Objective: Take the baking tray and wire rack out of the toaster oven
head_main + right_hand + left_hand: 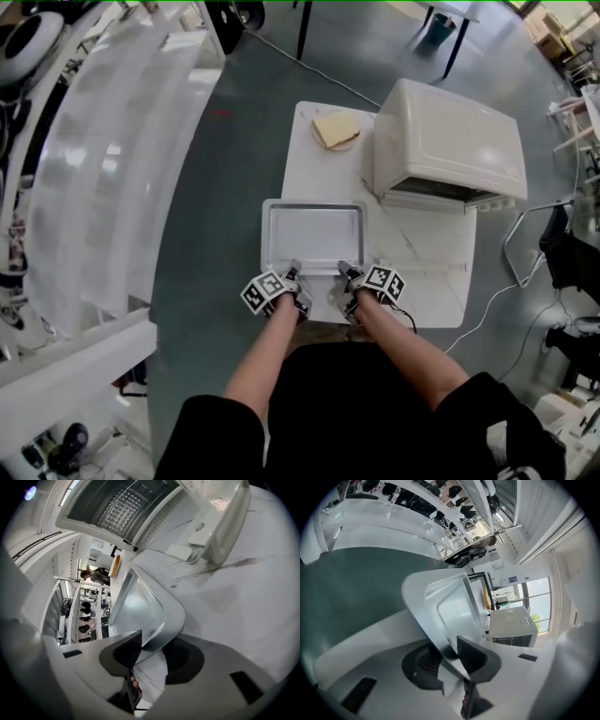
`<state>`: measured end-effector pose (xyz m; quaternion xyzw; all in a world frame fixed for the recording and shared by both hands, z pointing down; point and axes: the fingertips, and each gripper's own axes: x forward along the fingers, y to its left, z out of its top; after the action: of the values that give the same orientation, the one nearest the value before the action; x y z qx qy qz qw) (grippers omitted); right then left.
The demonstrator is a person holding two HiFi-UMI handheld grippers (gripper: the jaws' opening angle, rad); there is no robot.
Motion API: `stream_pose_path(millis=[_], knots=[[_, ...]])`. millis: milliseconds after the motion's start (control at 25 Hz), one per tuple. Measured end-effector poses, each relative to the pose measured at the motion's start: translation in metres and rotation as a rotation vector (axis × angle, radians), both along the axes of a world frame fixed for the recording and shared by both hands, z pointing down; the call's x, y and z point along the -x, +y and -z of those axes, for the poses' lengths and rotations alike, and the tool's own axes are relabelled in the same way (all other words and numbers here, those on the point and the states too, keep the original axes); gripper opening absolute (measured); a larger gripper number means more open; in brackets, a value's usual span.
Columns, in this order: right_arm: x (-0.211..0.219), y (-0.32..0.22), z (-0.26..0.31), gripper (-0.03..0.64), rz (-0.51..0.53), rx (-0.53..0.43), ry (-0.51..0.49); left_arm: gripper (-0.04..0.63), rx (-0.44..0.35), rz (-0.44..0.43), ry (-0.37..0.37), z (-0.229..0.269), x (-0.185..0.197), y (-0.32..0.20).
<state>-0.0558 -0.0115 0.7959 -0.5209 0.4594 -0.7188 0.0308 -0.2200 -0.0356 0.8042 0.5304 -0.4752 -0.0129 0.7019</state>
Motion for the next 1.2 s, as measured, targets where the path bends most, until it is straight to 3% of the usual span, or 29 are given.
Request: stream_pose_path(millis=[240, 480, 720, 1200], knots=[[0.001, -0.002, 0.001, 0.156, 0.040, 0.054, 0.028, 0.130, 0.005, -0.133, -0.081, 0.002, 0.000, -0.004], [0.000, 0.009, 0.001, 0.196, 0.082, 0.108, 0.057, 0.146, 0.049, -0.215, -0.087, 0.002, -0.002, 0.003], [-0.002, 0.014, 0.002, 0.215, 0.114, 0.103, 0.075, 0.207, 0.026, -0.410, -0.085, 0.008, -0.016, 0.015], [-0.023, 0.043, 0.010, 0.242, 0.176, 0.104, 0.093, 0.230, 0.034, -0.469, -0.046, 0.011, -0.017, 0.028]])
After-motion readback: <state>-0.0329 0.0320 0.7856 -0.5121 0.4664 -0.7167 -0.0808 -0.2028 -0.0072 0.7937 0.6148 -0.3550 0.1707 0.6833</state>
